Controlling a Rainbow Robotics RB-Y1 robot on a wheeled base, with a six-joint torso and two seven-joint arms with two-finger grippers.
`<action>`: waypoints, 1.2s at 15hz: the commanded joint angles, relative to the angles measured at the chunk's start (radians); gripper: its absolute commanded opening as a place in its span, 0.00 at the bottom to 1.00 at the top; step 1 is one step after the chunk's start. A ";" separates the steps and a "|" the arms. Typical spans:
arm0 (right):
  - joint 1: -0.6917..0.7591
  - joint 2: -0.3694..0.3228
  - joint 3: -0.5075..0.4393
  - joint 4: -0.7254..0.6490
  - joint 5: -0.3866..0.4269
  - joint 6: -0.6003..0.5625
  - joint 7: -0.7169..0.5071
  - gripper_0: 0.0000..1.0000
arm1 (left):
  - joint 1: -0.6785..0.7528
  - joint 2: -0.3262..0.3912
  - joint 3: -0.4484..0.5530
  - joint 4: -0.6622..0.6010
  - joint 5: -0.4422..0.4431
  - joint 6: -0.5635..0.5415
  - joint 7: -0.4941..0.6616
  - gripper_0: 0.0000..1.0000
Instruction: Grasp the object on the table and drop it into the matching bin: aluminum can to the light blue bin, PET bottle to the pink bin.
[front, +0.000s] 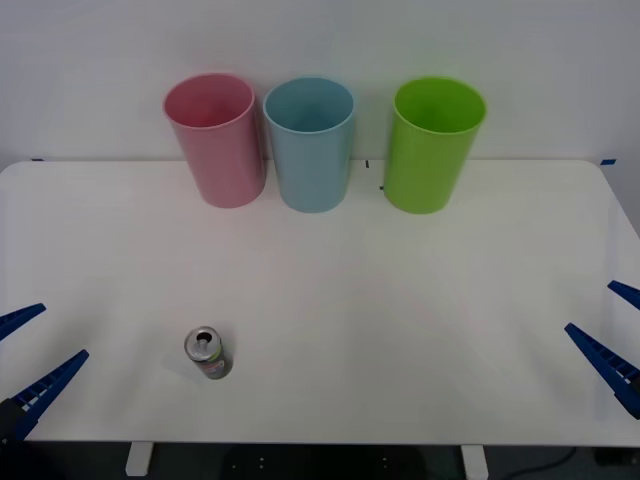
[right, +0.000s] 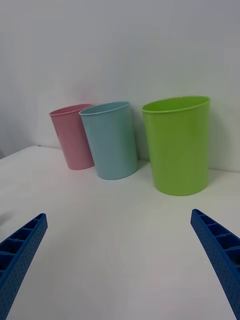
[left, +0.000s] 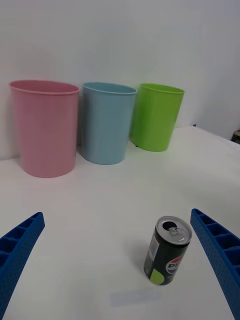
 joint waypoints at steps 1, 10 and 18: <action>0.000 0.000 0.000 0.000 0.000 0.000 0.000 1.00 | 0.033 0.019 -0.007 0.000 -0.003 -0.012 -0.015 1.00; 0.000 0.000 0.000 0.000 0.000 0.000 0.000 1.00 | 0.023 0.019 -0.087 0.000 -0.106 -0.010 -0.075 1.00; 0.000 0.000 0.000 0.000 0.000 0.000 0.000 1.00 | -0.083 0.017 -0.188 0.158 -0.124 0.002 -0.224 1.00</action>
